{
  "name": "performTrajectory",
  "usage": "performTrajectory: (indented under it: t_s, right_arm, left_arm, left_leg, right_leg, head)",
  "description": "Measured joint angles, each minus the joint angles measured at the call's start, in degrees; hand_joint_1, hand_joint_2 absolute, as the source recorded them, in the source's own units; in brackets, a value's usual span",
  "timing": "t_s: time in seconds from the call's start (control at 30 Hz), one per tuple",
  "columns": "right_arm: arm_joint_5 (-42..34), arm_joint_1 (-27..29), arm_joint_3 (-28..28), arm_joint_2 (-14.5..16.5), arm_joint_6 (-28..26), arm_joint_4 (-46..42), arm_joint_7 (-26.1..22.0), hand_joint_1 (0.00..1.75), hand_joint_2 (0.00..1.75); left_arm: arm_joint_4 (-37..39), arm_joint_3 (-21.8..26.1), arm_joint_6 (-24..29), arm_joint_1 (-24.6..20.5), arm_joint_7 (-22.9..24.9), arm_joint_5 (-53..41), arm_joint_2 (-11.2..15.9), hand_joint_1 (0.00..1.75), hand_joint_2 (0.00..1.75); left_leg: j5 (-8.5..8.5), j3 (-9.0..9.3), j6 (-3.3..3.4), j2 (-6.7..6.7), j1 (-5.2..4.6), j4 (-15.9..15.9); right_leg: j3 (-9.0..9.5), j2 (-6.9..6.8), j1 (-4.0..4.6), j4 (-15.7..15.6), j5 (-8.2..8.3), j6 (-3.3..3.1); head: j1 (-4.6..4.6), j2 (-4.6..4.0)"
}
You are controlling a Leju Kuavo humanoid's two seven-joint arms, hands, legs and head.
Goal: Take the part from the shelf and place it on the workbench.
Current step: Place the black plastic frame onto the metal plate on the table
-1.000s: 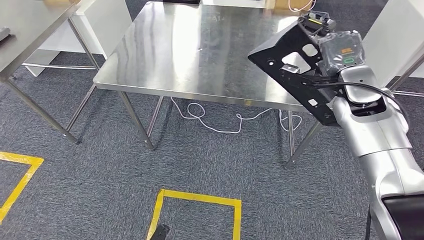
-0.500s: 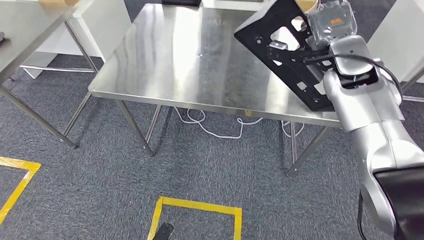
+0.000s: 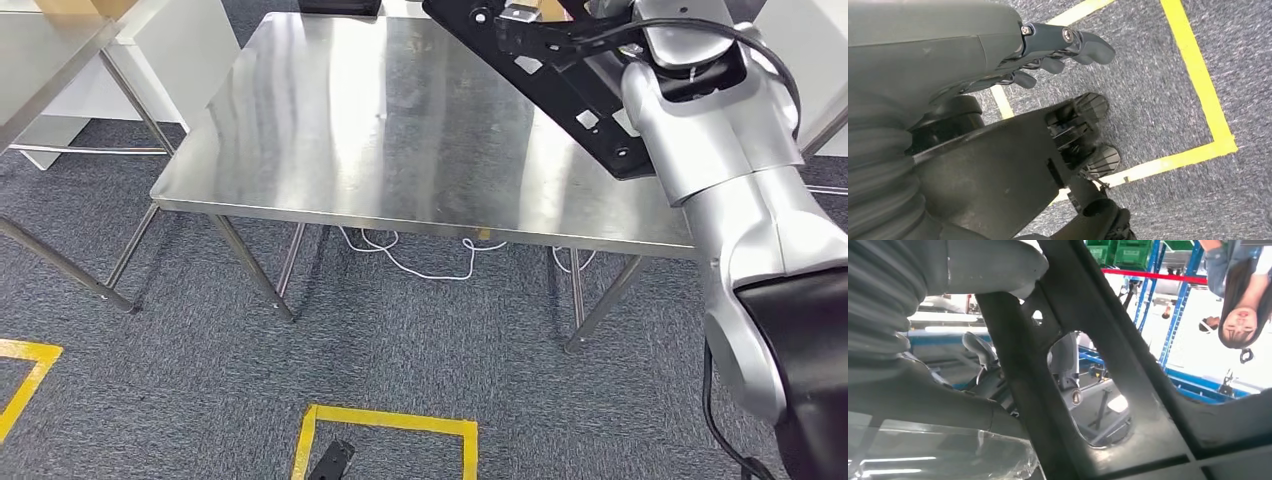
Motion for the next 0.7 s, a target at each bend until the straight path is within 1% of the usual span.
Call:
performTrajectory:
  t_s: [0.03,0.07,0.1,0.13,0.17,0.23,0.27,0.3,0.33,0.37,0.4,0.43,0.47,0.5,0.53,0.6,0.63,0.67,0.7]
  right_arm:
    - [0.2,-0.6,0.0,0.4,0.1,0.5,0.0,1.57,1.75]
    - [0.3,-1.1,0.1,0.8,0.1,1.0,0.0,1.57,1.75]
    - [0.4,-1.6,0.1,1.2,-0.2,1.7,0.0,1.57,1.75]
    - [0.4,-2.1,0.3,1.7,-0.5,2.5,-0.1,1.57,1.75]
    - [0.5,-2.5,0.4,2.2,-0.8,3.5,-0.1,1.57,1.75]
    - [0.4,-2.6,0.9,3.0,-1.3,5.8,-0.3,1.57,1.75]
    - [0.5,-2.4,1.1,3.3,-1.5,6.9,-0.3,1.57,1.75]
    - [0.5,-2.2,1.3,3.7,-1.7,7.9,-0.3,1.57,1.75]
    - [0.6,-2.0,1.4,4.0,-2.0,8.8,-0.3,1.57,1.75]
    - [0.7,-2.0,1.6,4.3,-2.3,9.6,-0.3,1.57,1.75]
    - [0.8,-1.9,1.7,4.5,-2.6,10.2,-0.3,1.57,1.75]
    - [0.8,-2.0,1.8,4.8,-2.9,10.7,-0.3,1.57,1.75]
    - [0.8,-2.0,1.9,5.0,-3.1,11.2,-0.4,1.57,1.75]
    - [0.8,-2.1,2.0,5.2,-3.2,11.6,-0.4,1.57,1.75]
    - [0.9,-2.1,2.1,5.3,-3.2,12.0,-0.4,1.57,1.75]
    - [0.8,-2.2,2.2,5.5,-3.3,12.5,-0.4,1.57,1.75]
    - [0.8,-2.2,2.3,5.7,-3.4,12.7,-0.4,1.57,1.75]
    - [0.7,-2.3,2.3,5.9,-3.5,12.9,-0.4,1.57,1.75]
    - [0.6,-2.3,2.3,6.1,-3.6,13.2,-0.4,1.57,1.75]
  left_arm:
    - [0.0,-0.1,0.1,-0.1,0.1,0.1,0.0,0.00,1.75]
    - [0.0,-0.1,0.1,-0.1,0.2,0.3,-0.1,0.00,1.75]
    - [0.0,-0.2,0.2,-0.2,0.2,0.5,-0.2,0.00,1.75]
    - [-0.1,-0.3,0.1,-0.4,0.2,0.8,-0.2,0.00,1.75]
    - [-0.1,-0.4,0.1,-0.5,0.1,1.1,-0.3,0.00,1.75]
    - [-0.1,-0.8,-0.1,-0.6,0.0,1.7,-0.4,0.00,1.75]
    - [-0.1,-0.9,-0.2,-0.6,-0.2,1.9,-0.4,0.00,1.75]
    - [-0.1,-1.0,-0.3,-0.6,-0.4,2.1,-0.4,0.00,1.75]
    - [-0.1,-1.0,-0.2,-0.5,-0.8,2.2,-0.4,0.00,1.75]
    - [-0.1,-1.1,-0.1,-0.5,-1.2,2.2,-0.6,0.00,1.75]
    - [-0.1,-1.2,0.1,-0.5,-1.5,2.3,-0.7,0.00,1.75]
    - [-0.1,-1.2,0.3,-0.5,-1.6,2.3,-0.8,0.00,1.75]
    - [-0.1,-1.3,0.5,-0.5,-1.7,2.3,-1.0,0.00,1.75]
    - [-0.1,-1.4,0.6,-0.5,-1.7,2.3,-1.1,0.00,1.75]
    - [-0.1,-1.4,0.6,-0.4,-1.8,2.4,-1.1,0.00,1.75]
    - [-0.1,-1.5,0.7,-0.4,-1.7,2.6,-1.3,0.00,1.75]
    - [-0.1,-1.5,0.7,-0.4,-1.6,2.8,-1.3,0.00,1.75]
    - [-0.2,-1.5,0.8,-0.4,-1.5,3.0,-1.3,0.00,1.75]
    - [-0.2,-1.5,0.8,-0.4,-1.4,3.2,-1.3,0.00,1.75]
  left_leg:
    - [-0.16,0.46,0.10,-0.04,-0.12,-0.3]
    - [-0.09,1.11,0.21,0.02,0.03,-0.9]
    - [0.01,1.60,0.27,0.08,0.13,-1.4]
    - [0.09,2.10,0.41,0.17,0.21,-1.9]
    - [0.12,2.56,0.57,0.25,0.26,-2.2]
    - [-0.08,2.87,0.92,0.18,-0.02,-2.2]
    - [-0.16,2.97,1.00,0.07,-0.12,-2.2]
    - [-0.24,3.05,1.02,-0.08,-0.21,-2.2]
    - [-0.34,3.16,0.98,-0.24,-0.29,-2.1]
    - [-0.53,3.28,0.89,-0.34,-0.36,-1.9]
    - [-0.79,3.34,0.73,-0.40,-0.42,-1.6]
    - [-1.10,3.31,0.50,-0.43,-0.52,-1.3]
    - [-1.35,3.24,0.29,-0.44,-0.61,-1.0]
    - [-1.52,3.15,0.09,-0.43,-0.67,-0.9]
    - [-1.63,3.08,-0.08,-0.42,-0.70,-0.8]
    - [-2.15,2.88,-0.55,-0.35,-0.61,-0.2]
    - [-3.04,2.32,-0.96,-0.31,-0.48,1.1]
    - [-4.42,1.20,-1.43,-0.27,-0.25,3.6]
    - [-6.16,-0.56,-1.89,-0.23,0.06,7.3]
  right_leg:
    - [0.18,0.00,0.09,-0.2,-0.04,0.25]
    - [0.19,-0.04,0.26,-0.3,-0.25,0.51]
    - [0.09,-0.15,0.45,0.2,-0.62,0.64]
    - [-0.56,-0.25,0.61,1.8,-1.39,0.61]
    - [-1.97,-0.36,0.72,4.7,-2.66,0.41]
    - [-6.10,-0.45,0.70,12.7,-5.38,0.03]
    - [-7.90,-0.46,0.71,15.7,-6.04,0.12]
    - [-8.72,-0.46,0.71,16.5,-5.79,0.42]
    - [-8.32,-0.48,0.72,14.9,-4.54,0.87]
    - [-6.76,-0.54,0.71,11.1,-2.56,1.34]
    - [-4.90,-0.68,0.71,6.6,-0.67,1.55]
    - [-3.11,-0.81,0.82,2.9,0.83,1.54]
    - [-1.97,-0.89,0.93,0.6,1.68,1.27]
    - [-1.58,-0.91,1.05,-0.1,1.84,0.88]
    - [-1.41,-0.85,1.13,-0.2,1.89,0.55]
    - [-1.20,-0.76,0.59,-0.4,1.91,-0.04]
    - [-0.98,-0.74,0.32,-0.5,1.89,-0.34]
    - [-0.75,-0.71,0.07,-0.6,1.85,-0.58]
    - [-0.60,-0.68,0.07,-0.6,1.74,-0.77]
  head:
    - [-0.10,0.00]
    - [-0.18,0.00]
    - [-0.10,0.00]
    - [-0.07,0.00]
    - [-0.03,0.00]
    - [0.00,0.00]
    - [-0.02,0.00]
    - [0.01,0.00]
    - [0.01,0.00]
    - [-0.02,0.00]
    - [0.00,0.00]
    - [-0.03,0.00]
    - [-0.04,0.00]
    - [-0.06,0.00]
    - [-0.09,0.00]
    - [-0.07,0.00]
    - [-0.16,0.00]
    - [-0.25,0.00]
    - [-0.38,0.00]
